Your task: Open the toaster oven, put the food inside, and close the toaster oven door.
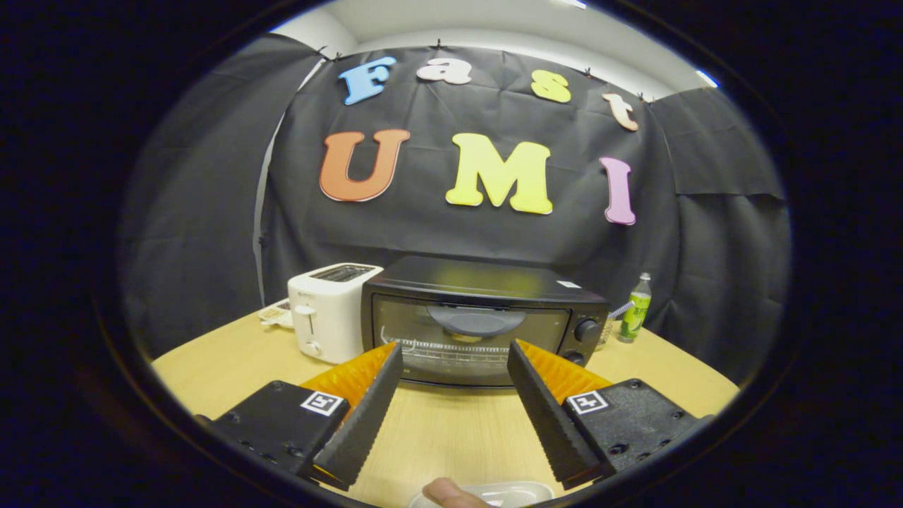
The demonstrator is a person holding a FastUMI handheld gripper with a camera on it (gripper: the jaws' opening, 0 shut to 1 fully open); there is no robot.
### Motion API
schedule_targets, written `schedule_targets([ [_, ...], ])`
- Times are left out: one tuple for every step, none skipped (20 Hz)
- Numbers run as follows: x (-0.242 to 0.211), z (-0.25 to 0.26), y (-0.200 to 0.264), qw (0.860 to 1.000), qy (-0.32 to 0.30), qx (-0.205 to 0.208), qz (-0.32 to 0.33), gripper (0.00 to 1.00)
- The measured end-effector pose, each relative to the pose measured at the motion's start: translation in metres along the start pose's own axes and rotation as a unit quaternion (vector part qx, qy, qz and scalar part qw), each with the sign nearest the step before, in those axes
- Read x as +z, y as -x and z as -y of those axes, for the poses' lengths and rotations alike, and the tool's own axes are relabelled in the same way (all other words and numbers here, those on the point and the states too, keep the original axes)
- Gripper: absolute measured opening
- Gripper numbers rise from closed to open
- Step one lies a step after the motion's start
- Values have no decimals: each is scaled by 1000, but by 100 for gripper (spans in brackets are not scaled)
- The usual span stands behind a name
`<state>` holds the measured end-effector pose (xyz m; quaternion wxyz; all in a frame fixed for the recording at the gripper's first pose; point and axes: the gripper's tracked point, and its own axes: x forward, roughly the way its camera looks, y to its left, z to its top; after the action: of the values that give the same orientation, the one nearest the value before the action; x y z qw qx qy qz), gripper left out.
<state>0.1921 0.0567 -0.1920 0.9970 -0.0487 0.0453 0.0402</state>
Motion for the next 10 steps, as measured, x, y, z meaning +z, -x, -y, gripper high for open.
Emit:
schedule_targets([
  [7,4,8,1000,-4,-1,-1,100],
  [13,8,16,1000,-12,-4,-2,100],
  [21,13,25,1000,-22,-5,-6,100],
  [29,18,35,999,-32,-7,-12,100],
  [39,24,49,999,-40,-10,-17,100],
  [52,30,62,999,-46,-18,-15,100],
  [68,37,77,998,-49,-25,-8,100],
  [81,41,91,998,-51,-31,1,100],
  [94,45,104,998,-51,-37,9,100],
  [101,45,116,998,-48,-36,13,100],
])
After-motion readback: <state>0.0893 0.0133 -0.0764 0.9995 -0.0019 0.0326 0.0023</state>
